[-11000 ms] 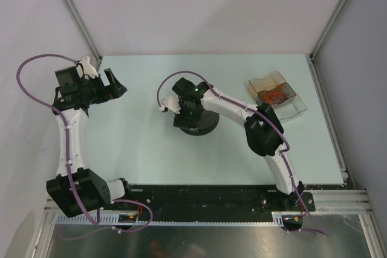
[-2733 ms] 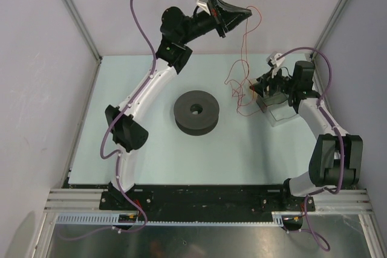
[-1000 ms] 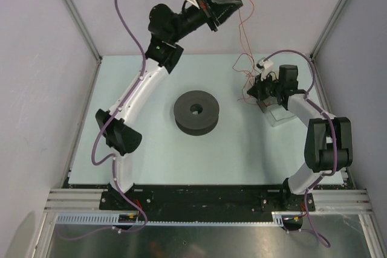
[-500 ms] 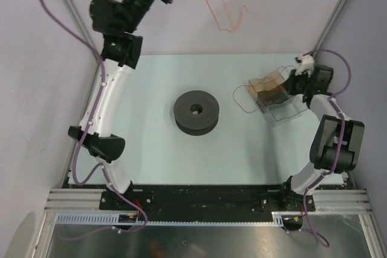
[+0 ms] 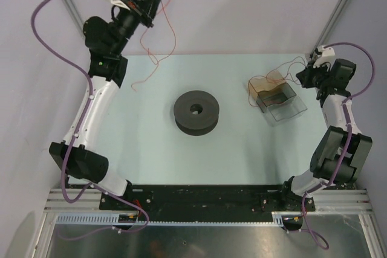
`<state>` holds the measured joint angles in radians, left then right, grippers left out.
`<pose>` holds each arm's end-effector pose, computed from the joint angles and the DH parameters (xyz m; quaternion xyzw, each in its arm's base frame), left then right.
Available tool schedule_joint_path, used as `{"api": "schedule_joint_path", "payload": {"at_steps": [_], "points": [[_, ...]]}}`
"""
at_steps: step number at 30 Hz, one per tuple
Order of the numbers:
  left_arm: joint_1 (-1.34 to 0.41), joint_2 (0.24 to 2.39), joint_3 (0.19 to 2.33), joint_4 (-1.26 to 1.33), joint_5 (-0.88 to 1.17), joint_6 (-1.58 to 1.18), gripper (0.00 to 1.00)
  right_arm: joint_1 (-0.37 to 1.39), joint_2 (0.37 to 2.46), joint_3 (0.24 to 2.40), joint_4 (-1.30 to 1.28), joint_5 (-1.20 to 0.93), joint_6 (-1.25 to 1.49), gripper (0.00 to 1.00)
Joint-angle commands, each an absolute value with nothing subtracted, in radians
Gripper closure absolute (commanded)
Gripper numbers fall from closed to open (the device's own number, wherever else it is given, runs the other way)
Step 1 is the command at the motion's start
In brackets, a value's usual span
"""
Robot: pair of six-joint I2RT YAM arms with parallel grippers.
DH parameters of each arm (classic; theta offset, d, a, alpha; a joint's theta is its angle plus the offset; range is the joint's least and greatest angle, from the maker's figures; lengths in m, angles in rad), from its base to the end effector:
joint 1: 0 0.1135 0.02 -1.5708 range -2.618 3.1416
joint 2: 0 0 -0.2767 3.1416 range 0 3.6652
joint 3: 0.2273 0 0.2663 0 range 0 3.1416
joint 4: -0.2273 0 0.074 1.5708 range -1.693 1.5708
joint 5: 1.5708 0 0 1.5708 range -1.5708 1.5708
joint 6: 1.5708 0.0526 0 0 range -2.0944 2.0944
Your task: Wrap the cables
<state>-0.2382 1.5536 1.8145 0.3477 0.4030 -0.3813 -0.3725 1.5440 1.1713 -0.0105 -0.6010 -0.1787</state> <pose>0.3361 -0.1028 0.5850 0.1446 0.4649 -0.3530 0.7990 0.3694 -0.1124 0.3076 -0.0882 0.8040 0.0906 0.5810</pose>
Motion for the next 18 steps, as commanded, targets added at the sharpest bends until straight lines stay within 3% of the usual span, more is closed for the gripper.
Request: {"api": "schedule_joint_path", "payload": {"at_steps": [1, 9, 18], "points": [[-0.228, 1.455, 1.662, 0.351, 0.392, -0.309, 1.0, -0.328, 1.482, 1.207, -0.089, -0.634, -0.261, 1.0], [-0.217, 1.371, 1.483, 0.352, 0.374, -0.304, 1.0, -0.366, 1.4, 1.303, 0.081, -0.587, -0.096, 1.0], [-0.209, 1.369, 1.45, 0.351, 0.386, -0.282, 1.0, -0.43, 1.312, 1.343, 0.172, -0.544, -0.025, 1.0]]}}
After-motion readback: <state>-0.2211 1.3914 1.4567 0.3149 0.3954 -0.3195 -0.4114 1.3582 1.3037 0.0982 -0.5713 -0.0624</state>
